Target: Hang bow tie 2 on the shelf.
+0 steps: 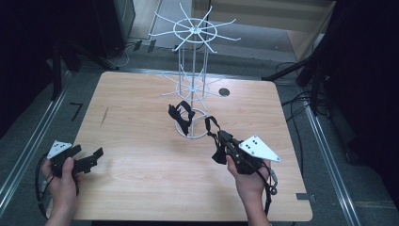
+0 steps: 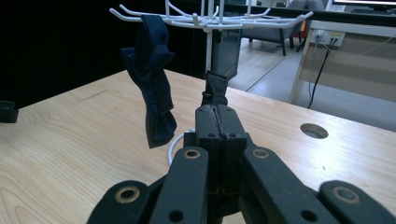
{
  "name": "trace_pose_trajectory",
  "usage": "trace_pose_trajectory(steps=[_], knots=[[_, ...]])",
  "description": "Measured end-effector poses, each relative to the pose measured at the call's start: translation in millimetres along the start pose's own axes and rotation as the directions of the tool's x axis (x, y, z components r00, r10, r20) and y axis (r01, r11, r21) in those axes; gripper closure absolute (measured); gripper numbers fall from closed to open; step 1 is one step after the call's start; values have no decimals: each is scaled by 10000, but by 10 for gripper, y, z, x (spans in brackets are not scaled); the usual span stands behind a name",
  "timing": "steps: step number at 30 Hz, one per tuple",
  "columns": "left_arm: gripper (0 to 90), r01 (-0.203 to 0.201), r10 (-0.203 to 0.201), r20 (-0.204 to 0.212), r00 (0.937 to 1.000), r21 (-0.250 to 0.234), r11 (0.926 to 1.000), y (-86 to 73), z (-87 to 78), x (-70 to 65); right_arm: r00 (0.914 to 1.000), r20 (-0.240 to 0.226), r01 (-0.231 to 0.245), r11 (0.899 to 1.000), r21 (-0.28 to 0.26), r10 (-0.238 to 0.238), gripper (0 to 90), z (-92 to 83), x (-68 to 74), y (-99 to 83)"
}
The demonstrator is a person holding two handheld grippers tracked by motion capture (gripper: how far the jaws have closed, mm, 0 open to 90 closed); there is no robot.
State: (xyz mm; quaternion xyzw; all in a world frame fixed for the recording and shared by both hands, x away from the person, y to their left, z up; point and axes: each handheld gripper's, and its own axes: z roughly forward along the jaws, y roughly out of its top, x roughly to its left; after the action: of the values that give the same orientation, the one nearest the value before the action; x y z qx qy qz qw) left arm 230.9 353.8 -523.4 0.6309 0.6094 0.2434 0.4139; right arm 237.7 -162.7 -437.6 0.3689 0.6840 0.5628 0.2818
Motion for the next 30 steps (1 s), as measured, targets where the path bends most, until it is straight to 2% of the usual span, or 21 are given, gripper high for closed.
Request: trace_pose_trajectory(steps=[20, 30], knots=[[82, -6, 6, -20, 10000, 6, 10000, 0, 1, -3, 9993, -236, 293, 9986, -446, -304, 900, -31, 101, 191], [82, -5, 5, -20, 10000, 5, 10000, 0, 2, -4, 9986, -276, 427, 9962, -755, -449, 900, -73, 104, 278]])
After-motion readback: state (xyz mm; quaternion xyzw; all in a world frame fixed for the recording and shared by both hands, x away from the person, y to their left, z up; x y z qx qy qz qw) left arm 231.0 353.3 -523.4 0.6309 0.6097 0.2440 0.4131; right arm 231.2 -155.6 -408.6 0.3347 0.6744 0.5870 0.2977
